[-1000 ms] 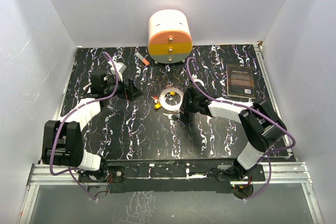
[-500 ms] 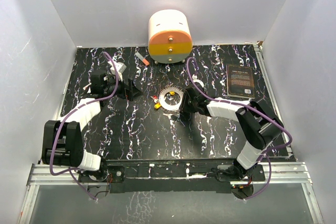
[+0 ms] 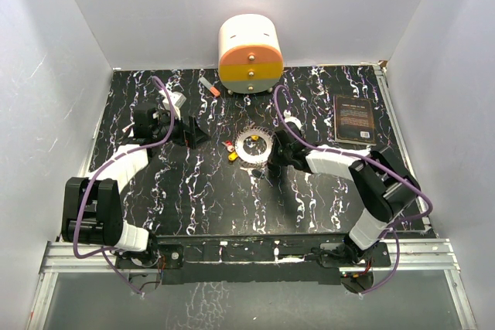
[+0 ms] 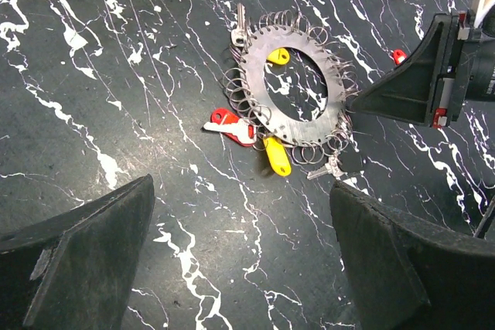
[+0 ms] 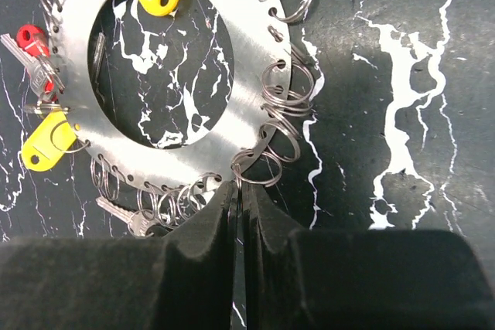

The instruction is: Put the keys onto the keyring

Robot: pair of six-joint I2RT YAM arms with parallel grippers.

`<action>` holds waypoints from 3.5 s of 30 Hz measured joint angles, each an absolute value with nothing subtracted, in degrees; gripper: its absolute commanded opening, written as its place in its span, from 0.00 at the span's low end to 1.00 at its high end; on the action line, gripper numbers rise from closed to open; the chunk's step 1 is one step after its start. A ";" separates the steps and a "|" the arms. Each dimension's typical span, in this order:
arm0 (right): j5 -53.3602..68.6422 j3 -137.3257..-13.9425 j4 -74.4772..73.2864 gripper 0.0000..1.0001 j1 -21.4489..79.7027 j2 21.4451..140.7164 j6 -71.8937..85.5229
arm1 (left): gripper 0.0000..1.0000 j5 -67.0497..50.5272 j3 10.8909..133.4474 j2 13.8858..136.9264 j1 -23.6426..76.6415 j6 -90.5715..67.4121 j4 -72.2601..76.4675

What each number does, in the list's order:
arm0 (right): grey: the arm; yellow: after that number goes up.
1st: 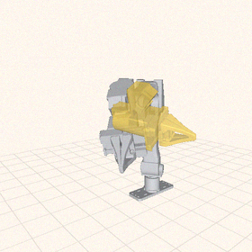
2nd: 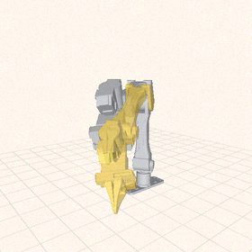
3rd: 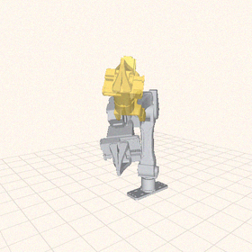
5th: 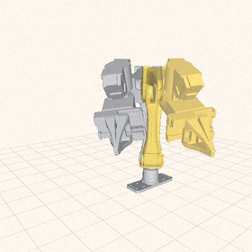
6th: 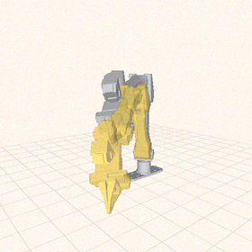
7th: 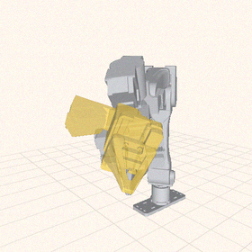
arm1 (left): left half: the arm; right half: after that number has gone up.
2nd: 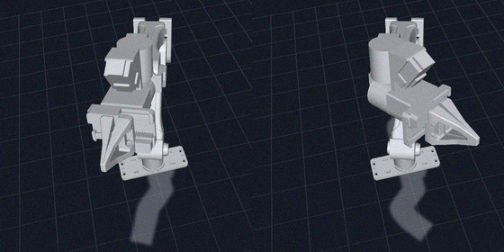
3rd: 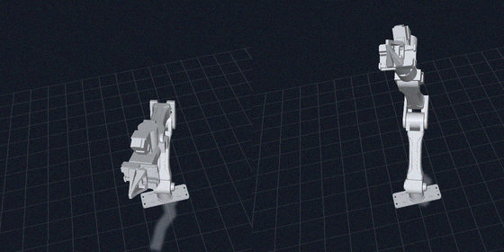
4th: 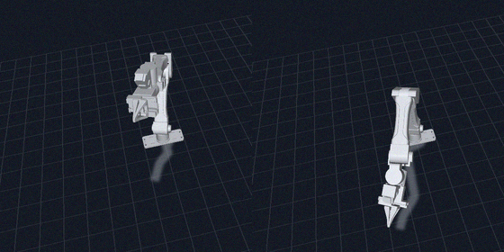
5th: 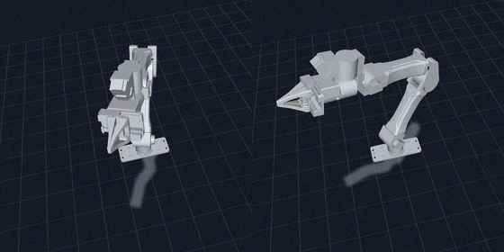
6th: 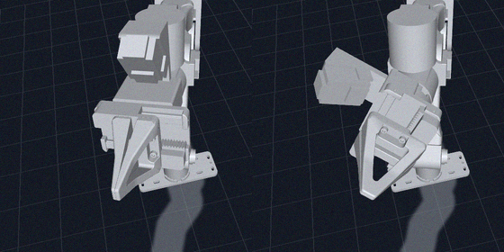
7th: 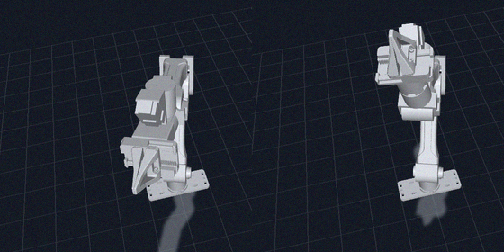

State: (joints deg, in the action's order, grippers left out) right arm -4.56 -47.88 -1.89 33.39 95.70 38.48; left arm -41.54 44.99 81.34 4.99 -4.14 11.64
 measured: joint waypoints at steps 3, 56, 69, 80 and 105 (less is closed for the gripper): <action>-4.82 -46.76 -1.98 0.08 33.36 93.95 35.70 | 0.93 -41.65 46.22 81.47 5.19 -4.05 9.76; 29.19 -31.05 38.79 0.08 33.36 70.85 30.39 | 0.83 -56.40 69.56 82.59 18.59 -1.08 -12.51; 28.53 -30.11 48.93 0.08 33.36 71.55 40.66 | 0.81 -66.74 68.14 82.28 18.59 -3.40 -9.23; 26.81 -29.61 49.89 0.08 33.45 71.11 42.76 | 0.72 -70.52 64.55 81.49 18.61 -8.67 -3.92; 19.00 -31.14 42.46 0.08 38.04 69.67 40.80 | 0.73 -70.06 58.87 81.49 20.47 -15.59 3.49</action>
